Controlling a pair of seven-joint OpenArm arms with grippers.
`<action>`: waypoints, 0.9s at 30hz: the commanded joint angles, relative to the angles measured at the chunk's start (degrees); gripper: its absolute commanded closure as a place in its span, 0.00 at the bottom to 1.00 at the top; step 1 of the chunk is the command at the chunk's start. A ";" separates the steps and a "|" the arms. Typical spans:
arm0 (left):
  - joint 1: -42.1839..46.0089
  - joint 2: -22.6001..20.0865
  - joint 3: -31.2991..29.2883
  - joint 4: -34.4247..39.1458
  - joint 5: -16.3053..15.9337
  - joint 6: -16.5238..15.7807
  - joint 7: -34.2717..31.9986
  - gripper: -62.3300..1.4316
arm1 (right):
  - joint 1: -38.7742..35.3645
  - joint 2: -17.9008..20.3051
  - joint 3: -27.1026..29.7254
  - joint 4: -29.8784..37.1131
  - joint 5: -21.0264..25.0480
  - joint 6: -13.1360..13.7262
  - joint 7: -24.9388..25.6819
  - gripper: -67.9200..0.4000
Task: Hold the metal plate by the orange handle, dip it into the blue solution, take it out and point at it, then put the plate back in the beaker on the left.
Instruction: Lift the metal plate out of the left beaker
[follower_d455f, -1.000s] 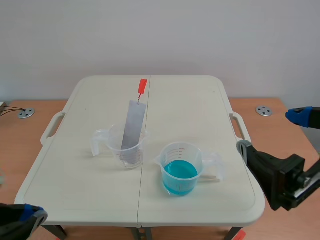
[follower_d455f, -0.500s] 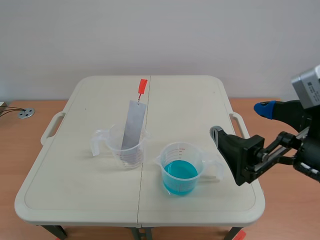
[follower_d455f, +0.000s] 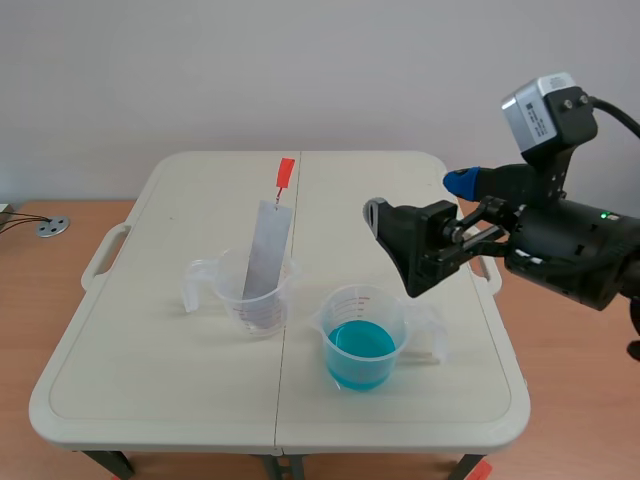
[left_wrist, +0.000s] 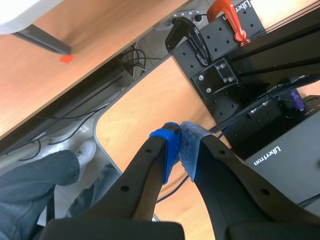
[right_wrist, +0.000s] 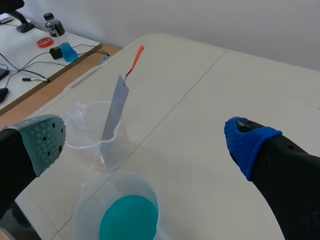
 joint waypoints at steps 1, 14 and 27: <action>0.18 0.11 -0.07 0.46 -0.15 -0.31 -0.33 0.95 | 1.97 -1.44 -0.39 0.04 0.44 0.46 -0.11 0.02; 0.18 0.11 -0.07 0.46 -0.17 -0.35 -0.37 0.95 | 12.26 -9.38 -4.98 -6.10 0.39 0.07 -5.20 0.02; 0.18 0.11 -0.07 0.46 -0.17 -0.35 -0.37 0.95 | 22.29 -15.13 -8.17 -17.79 -0.07 -2.25 -4.98 0.02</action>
